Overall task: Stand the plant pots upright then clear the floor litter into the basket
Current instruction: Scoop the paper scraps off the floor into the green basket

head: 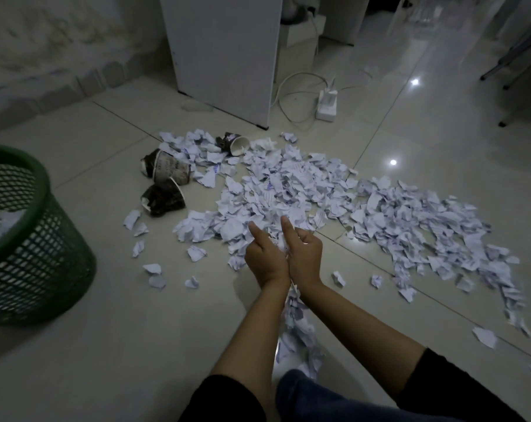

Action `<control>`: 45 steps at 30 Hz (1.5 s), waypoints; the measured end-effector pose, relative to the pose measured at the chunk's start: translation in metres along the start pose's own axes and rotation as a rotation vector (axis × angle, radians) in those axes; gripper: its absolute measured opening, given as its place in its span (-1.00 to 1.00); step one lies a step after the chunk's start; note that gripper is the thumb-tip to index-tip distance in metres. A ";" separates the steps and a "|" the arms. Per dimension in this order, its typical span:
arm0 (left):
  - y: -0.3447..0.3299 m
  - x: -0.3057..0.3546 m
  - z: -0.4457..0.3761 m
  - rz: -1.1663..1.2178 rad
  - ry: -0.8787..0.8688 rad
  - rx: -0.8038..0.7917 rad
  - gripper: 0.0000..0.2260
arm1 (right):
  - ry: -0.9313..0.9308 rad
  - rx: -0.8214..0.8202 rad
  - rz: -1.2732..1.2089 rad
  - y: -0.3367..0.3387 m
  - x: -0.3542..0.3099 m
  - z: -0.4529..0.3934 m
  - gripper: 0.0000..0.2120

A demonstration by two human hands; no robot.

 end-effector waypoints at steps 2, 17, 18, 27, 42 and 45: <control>0.007 0.011 -0.003 -0.022 0.052 -0.014 -0.46 | -0.012 -0.021 0.015 -0.010 -0.008 0.003 -0.40; 0.107 0.209 -0.086 0.042 -0.131 0.121 -0.44 | 0.111 -0.134 0.045 -0.177 -0.172 0.028 -0.53; 0.122 0.221 -0.095 0.052 -0.152 0.153 -0.45 | 0.128 -0.162 0.047 -0.197 -0.180 0.033 -0.54; 0.259 0.264 -0.170 0.039 -0.223 0.381 -0.52 | 0.101 -0.323 0.041 -0.356 -0.186 0.096 -0.58; 0.347 0.172 -0.241 0.089 -0.149 0.296 -0.75 | 0.011 -0.399 -0.068 -0.430 -0.075 0.125 -0.48; 0.353 0.158 -0.243 0.134 -0.131 0.266 -0.85 | 0.020 -0.430 -0.021 -0.429 -0.065 0.121 -0.52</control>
Point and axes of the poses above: each hand's wrist, its own z-axis away from the middle knuckle, its own y-axis out of the back of the hand, x = y × z, the point moved 5 cm from there along -z, towards the middle knuckle, and after that the axes turned 11 degrees about -y, right-handed, at the moved point
